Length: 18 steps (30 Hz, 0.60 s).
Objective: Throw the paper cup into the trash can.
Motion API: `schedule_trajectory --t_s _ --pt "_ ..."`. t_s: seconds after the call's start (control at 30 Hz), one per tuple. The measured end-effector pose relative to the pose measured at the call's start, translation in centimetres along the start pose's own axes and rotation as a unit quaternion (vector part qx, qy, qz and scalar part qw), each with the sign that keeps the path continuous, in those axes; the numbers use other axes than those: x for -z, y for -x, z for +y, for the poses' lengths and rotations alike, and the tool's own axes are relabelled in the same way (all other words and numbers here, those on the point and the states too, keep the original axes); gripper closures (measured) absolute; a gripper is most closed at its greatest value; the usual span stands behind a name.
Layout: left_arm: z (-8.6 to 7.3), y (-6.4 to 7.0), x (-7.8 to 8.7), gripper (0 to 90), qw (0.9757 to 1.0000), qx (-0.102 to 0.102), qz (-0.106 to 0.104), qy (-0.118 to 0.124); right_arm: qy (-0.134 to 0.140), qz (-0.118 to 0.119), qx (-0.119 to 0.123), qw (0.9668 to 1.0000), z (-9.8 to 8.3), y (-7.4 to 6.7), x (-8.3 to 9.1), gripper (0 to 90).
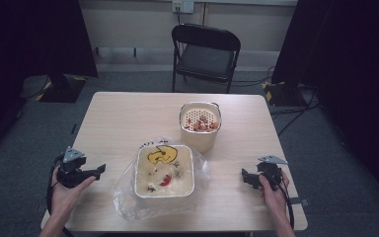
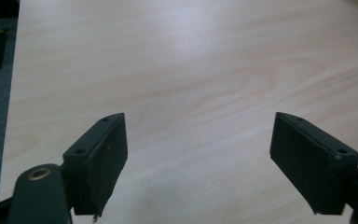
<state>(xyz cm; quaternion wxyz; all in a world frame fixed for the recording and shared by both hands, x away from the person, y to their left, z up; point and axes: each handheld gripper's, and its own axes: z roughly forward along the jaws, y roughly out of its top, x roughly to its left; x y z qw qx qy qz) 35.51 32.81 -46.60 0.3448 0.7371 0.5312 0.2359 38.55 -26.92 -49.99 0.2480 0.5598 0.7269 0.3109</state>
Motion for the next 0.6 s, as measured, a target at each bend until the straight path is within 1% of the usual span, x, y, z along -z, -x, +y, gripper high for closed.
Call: schedule_trajectory --t_s 0.03,0.07,0.1,0.13,0.17,0.2,0.23,0.3,0.33,0.37,0.4,0.43,0.53,0.6 --pt "-0.3 0.0 -0.2 17.7 1.0 0.002 -0.002 -0.004 0.0 0.0 0.0 1.0 0.0 0.0 0.0 9.4" --pt "-0.9 0.1 -0.6 17.6 0.9998 0.002 0.007 -0.016 0.0 0.0 0.0 1.0 0.0 0.0 0.0 9.4" --pt "-1.2 0.3 -0.9 17.0 0.9997 -0.007 0.011 -0.022 0.0 0.0 0.0 1.0 0.0 0.0 0.0 9.4" --pt "-1.4 0.3 -1.0 17.7 0.9993 -0.013 -0.007 -0.035 0.0 0.0 0.0 1.0 0.0 0.0 0.0 9.4" --pt "-1.4 0.5 -1.1 18.4 0.9989 -0.022 -0.002 -0.041 0.0 0.0 0.0 1.0 0.0 0.0 0.0 9.4" --pt "-1.5 0.6 -1.2 17.7 0.9988 -0.026 0.0 -0.042 0.0 0.0 0.0 1.0 0.0 0.0 0.0 9.4" --pt "-1.6 0.8 -1.4 17.3 0.9988 -0.025 0.002 -0.042 0.0 0.0 0.0 1.0 0.0 0.0 0.0 9.4" --pt "-1.8 1.0 -1.8 17.3 0.9979 -0.036 0.014 -0.052 0.0 0.0 0.0 1.0 0.0 0.0 0.0 9.4" --pt "-2.0 1.1 -2.0 17.3 0.9982 -0.034 0.007 -0.05 0.0 0.0 0.0 1.0 0.0 0.0 0.0 9.4" --pt "-2.2 1.1 -2.1 15.2 0.9988 -0.026 0.0 -0.042 0.0 0.0 0.0 1.0 0.0 0.0 0.0 9.4" --pt "-2.3 0.9 -2.2 15.3 0.999 -0.015 -0.004 -0.042 0.0 0.0 0.0 1.0 0.0 0.0 0.0 9.4" --pt "-2.3 0.9 -2.2 14.3 0.9991 -0.012 -0.005 -0.04 0.0 0.0 0.0 1.0 0.0 0.0 0.0 9.4" --pt "-2.9 0.8 -2.2 12.9 0.9997 -0.016 -0.002 -0.017 0.0 0.0 0.0 1.0 0.0 0.0 0.0 9.4" --pt "-2.9 0.8 -2.2 12.8 0.9997 -0.015 -0.003 -0.018 0.0 0.0 0.0 1.0 0.0 0.0 0.0 9.4"
